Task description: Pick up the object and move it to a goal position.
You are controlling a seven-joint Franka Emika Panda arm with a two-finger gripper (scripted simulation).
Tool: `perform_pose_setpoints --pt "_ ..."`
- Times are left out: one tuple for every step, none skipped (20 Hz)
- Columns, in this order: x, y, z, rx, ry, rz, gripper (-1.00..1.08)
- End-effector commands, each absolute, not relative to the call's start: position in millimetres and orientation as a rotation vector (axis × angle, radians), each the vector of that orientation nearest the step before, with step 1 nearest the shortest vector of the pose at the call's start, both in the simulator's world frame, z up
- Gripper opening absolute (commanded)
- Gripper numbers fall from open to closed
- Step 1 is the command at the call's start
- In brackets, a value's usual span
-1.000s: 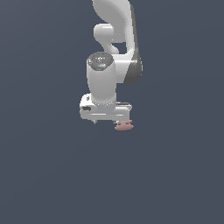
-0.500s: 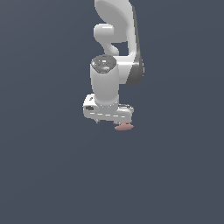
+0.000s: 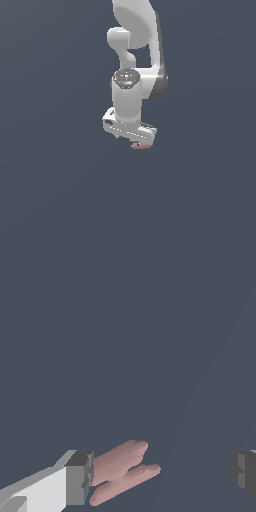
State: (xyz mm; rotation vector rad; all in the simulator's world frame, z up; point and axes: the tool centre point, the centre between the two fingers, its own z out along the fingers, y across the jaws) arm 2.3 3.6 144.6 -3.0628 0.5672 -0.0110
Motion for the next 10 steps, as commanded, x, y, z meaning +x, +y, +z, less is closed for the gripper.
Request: perform_pose_setpoints --pt "-1.2 9.2 139.2 -3.042 0.664 -0.006 1.0" --pt "-2.6 11.3 137.0 -3.034 0.702 -0.005 1.0" --pt "-4.0 13.4 134.9 -3.024 0.74 -0.003 1.0" --pt "-5.4 15.4 132.8 -3.015 0.778 -0.001 1.0" --pt "-6.9 17.5 130.7 -3.005 0.816 0.0 1.0" --pt "-8.4 19.5 128.6 -2.994 0.854 0.002 1.0" --pt "-9.8 21.4 126.6 -2.983 0.892 0.003 1.0" --pt "-11.3 23.4 124.5 -2.972 0.929 0.005 1.0" --pt "-12.8 25.3 122.5 -2.96 0.967 0.006 1.0" --pt "-14.4 27.2 120.5 -2.948 1.004 0.008 1.0"
